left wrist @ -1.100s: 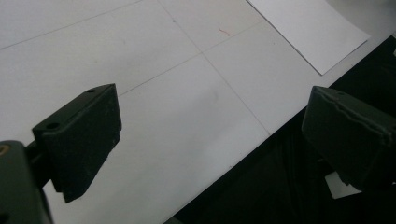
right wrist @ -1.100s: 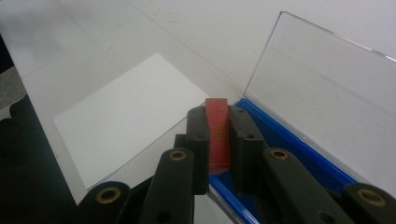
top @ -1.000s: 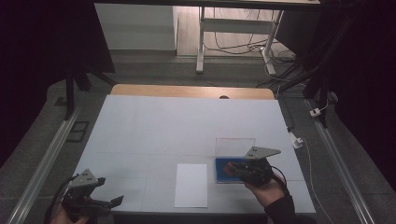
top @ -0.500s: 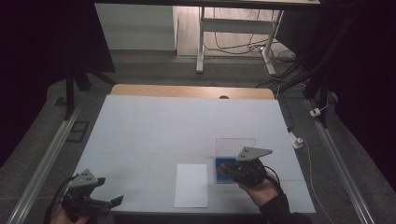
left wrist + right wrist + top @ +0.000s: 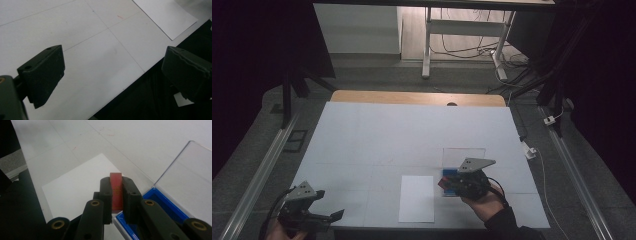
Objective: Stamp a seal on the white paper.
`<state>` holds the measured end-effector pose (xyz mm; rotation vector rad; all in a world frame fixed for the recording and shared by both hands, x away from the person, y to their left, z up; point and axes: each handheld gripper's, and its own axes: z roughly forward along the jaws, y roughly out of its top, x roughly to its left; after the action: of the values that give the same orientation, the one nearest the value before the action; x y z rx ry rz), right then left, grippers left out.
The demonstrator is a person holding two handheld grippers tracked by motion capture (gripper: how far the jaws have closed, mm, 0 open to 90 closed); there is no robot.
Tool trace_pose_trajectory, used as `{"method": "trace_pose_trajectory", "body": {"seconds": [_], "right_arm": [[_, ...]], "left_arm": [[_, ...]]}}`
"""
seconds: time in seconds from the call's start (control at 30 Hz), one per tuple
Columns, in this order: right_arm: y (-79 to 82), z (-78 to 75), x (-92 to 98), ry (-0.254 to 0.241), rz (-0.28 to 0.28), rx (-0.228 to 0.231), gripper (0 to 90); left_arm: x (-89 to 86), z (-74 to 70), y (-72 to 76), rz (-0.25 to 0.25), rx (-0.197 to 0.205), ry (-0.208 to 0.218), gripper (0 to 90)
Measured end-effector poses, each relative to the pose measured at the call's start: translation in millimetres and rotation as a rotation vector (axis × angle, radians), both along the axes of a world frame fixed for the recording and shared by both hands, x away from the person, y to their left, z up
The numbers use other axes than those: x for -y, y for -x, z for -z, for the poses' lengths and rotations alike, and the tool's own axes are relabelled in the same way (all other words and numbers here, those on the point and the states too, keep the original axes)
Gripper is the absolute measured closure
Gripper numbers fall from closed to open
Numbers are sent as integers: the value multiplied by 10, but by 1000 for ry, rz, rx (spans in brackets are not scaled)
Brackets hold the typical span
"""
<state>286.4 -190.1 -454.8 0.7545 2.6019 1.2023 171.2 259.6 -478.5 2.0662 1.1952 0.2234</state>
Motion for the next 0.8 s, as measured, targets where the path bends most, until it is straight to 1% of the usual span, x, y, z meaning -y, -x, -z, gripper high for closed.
{"method": "trace_pose_trajectory", "body": {"seconds": [0.43, 0.57, 0.8], "right_arm": [[-41, 87, -142, 23, -32, -10, 806], [-47, 95, -192, 18, -40, -12, 806], [-43, 153, -333, 34, -76, -28, 806]], "left_arm": [[1, 4, -7, -2, -3, 2, 52], [2, 4, -9, -3, -5, 1, 52], [1, 4, -10, -2, -5, 2, 52]]}}
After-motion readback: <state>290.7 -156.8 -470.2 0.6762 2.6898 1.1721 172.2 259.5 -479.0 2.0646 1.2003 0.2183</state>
